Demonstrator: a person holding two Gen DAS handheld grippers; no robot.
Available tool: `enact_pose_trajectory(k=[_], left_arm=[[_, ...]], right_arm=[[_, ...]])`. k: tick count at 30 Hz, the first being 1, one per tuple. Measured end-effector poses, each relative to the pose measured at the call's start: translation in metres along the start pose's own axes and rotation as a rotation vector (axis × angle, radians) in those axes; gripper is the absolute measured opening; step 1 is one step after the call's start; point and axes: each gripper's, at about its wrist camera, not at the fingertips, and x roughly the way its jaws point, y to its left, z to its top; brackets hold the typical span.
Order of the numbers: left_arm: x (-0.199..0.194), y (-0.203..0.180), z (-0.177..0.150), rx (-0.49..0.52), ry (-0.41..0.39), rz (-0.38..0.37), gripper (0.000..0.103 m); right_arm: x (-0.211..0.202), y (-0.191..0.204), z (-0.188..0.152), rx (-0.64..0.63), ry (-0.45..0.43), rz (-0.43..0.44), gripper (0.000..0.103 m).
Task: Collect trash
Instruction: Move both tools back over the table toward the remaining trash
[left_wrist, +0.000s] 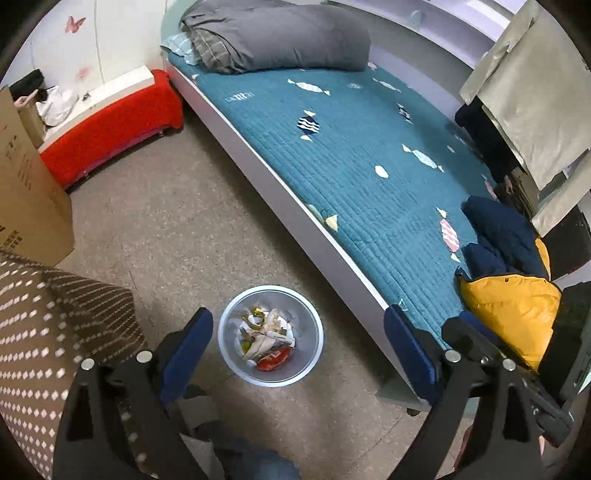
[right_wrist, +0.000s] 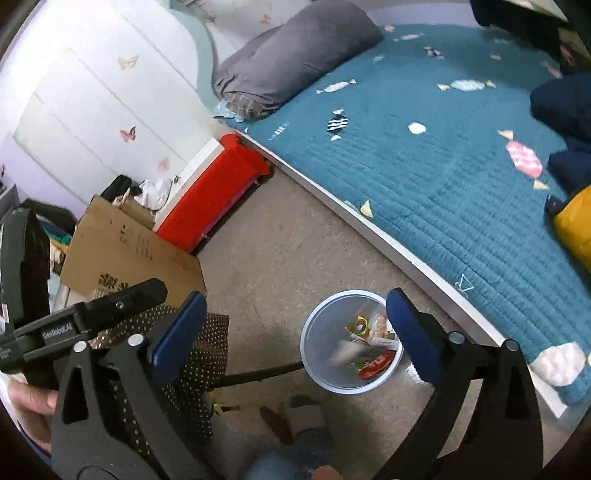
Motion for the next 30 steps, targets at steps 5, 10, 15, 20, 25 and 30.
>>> enact_pose_trajectory(k=[5,10,15,20,25,30], left_arm=[[-0.034,0.002,-0.013,0.009,-0.061,0.014,0.092],[-0.075,0.007,-0.029,0.001,-0.126,0.022,0.093],[-0.118,0.013,-0.05,-0.004,-0.2,0.038,0.094],[-0.154,0.018,-0.072,0.015,-0.259,0.079,0.094],[-0.186,0.032,-0.099,-0.008,-0.302,0.077,0.094],[-0.213,0.052,-0.129,-0.037,-0.344,0.092,0.094]], right_arm=[[-0.012,0.021,-0.011,-0.043,-0.01,-0.023,0.097],[-0.028,0.04,-0.017,-0.073,-0.027,-0.022,0.097],[-0.049,0.069,-0.023,-0.127,-0.043,-0.014,0.097],[-0.064,0.101,-0.037,-0.2,-0.046,-0.006,0.097],[-0.079,0.137,-0.05,-0.264,-0.054,0.018,0.097],[-0.086,0.178,-0.063,-0.349,-0.046,0.051,0.097]])
